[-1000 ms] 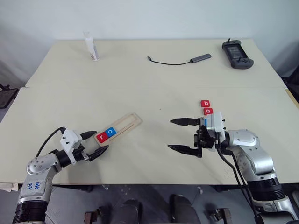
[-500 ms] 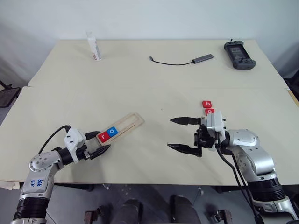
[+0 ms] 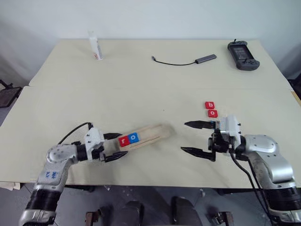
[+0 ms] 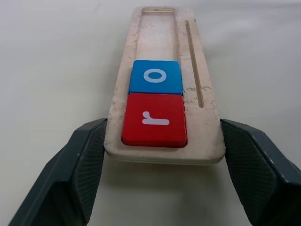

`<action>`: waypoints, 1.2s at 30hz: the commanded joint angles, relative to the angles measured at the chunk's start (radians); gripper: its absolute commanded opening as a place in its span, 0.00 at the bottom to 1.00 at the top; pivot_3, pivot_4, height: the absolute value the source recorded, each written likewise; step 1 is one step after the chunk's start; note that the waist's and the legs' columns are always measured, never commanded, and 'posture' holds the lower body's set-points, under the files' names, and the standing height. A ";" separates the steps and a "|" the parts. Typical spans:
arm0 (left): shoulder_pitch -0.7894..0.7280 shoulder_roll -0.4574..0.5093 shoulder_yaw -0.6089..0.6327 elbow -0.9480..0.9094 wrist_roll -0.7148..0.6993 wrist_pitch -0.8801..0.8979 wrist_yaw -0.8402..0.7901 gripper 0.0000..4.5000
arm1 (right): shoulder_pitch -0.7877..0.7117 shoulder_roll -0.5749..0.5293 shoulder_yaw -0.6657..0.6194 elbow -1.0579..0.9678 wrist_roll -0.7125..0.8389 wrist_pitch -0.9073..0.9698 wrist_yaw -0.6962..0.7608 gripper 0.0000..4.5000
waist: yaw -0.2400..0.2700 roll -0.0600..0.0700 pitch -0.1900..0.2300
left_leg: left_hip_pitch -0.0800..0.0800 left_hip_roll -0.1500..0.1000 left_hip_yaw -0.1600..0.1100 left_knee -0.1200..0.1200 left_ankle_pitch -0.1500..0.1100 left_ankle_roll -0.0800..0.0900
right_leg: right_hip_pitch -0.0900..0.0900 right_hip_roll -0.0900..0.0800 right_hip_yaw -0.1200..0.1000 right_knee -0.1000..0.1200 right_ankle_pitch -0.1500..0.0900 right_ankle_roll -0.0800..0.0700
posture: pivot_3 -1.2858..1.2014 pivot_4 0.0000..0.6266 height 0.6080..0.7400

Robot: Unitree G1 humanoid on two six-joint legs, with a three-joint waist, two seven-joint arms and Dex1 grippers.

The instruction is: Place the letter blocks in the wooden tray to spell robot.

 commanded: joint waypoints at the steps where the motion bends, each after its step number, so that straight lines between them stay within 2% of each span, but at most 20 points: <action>1: -0.086 -0.024 -0.073 0.057 0.039 -0.044 -0.068 0.75 | 0.087 -0.045 -0.086 -0.094 0.038 0.007 -0.007 1.00 | -0.002 0.000 0.000 | 0.000 0.000 0.000 0.000 0.000 0.000 | 0.000 0.000 0.000 0.000 0.000 0.000 | 0.52 0.24 1.00; 6: -0.199 -0.057 -0.134 0.225 0.080 -0.106 -0.148 0.75 | 0.225 -0.083 -0.179 -0.149 0.047 0.007 -0.027 1.00 | -0.013 -0.001 0.000 | 0.000 0.001 0.002 -0.001 0.000 0.000 | -0.001 0.002 0.001 0.000 0.000 0.000 | 0.52 0.24 1.00; 10: -0.229 -0.059 -0.130 0.326 0.084 -0.157 -0.193 0.75 | 0.329 -0.056 -0.217 -0.239 0.051 0.010 -0.087 1.00 | -0.011 -0.001 0.001 | 0.001 0.001 0.002 0.000 0.000 0.000 | -0.001 0.002 0.001 0.001 0.000 0.000 | 0.52 0.24 1.00; 14: -0.255 -0.076 -0.135 0.372 0.086 -0.177 -0.216 0.75 | 0.372 -0.031 -0.224 -0.293 0.065 0.023 -0.144 1.00 | -0.004 -0.001 0.001 | 0.001 0.000 0.002 0.001 0.000 0.000 | 0.000 0.001 0.001 0.001 0.000 0.001 | 0.52 0.24 1.00; 17: -0.265 -0.084 -0.130 0.384 0.076 -0.157 -0.227 0.99 | 0.384 -0.010 -0.228 -0.290 0.064 0.017 -0.177 1.00 | -0.003 -0.002 0.001 | 0.001 0.000 0.002 0.001 0.000 0.000 | 0.000 0.001 0.001 0.001 0.000 0.001 | 0.52 0.24 1.00; 22: -0.196 -0.028 -0.065 0.311 0.028 -0.141 -0.238 1.00 | 0.447 0.022 -0.273 -0.307 0.042 -0.017 -0.239 1.00 | -0.006 -0.002 0.001 | 0.001 0.001 0.001 0.000 0.000 0.000 | 0.000 0.001 0.001 0.001 0.000 0.001 | 0.52 0.24 1.00; 26: -0.119 0.021 0.030 0.300 -0.015 -0.165 -0.215 1.00 | 0.521 0.070 -0.387 -0.262 -0.008 -0.103 -0.303 1.00 | -0.006 -0.002 0.001 | 0.001 0.001 0.001 0.000 0.000 0.000 | 0.000 0.001 0.002 0.001 0.000 0.001 | 0.52 0.24 1.00; 30: -0.055 -0.015 0.099 0.197 -0.046 -0.143 -0.103 1.00 | 0.569 0.132 -0.495 -0.182 -0.003 -0.159 -0.360 1.00 | 0.000 -0.002 0.001 | 0.001 0.000 0.001 0.000 0.000 0.000 | 0.001 0.001 0.002 0.001 0.000 0.001 | 0.52 0.24 1.00; 33: 0.003 -0.030 0.147 0.127 -0.087 -0.143 -0.072 1.00 | 0.605 0.190 -0.521 -0.137 -0.054 -0.218 -0.416 1.00 | 0.000 -0.002 0.001 | 0.002 -0.001 0.001 0.000 0.000 0.001 | 0.001 0.000 0.002 0.001 0.000 0.001 | 0.52 0.24 1.00; 36: 0.031 -0.032 0.153 0.083 -0.117 -0.080 -0.059 1.00 | 0.605 0.198 -0.528 -0.122 -0.055 -0.226 -0.443 1.00 | -0.006 -0.002 0.001 | 0.002 0.000 0.001 0.000 0.000 0.001 | 0.000 0.000 0.003 0.001 0.000 0.001 | 0.52 0.24 1.00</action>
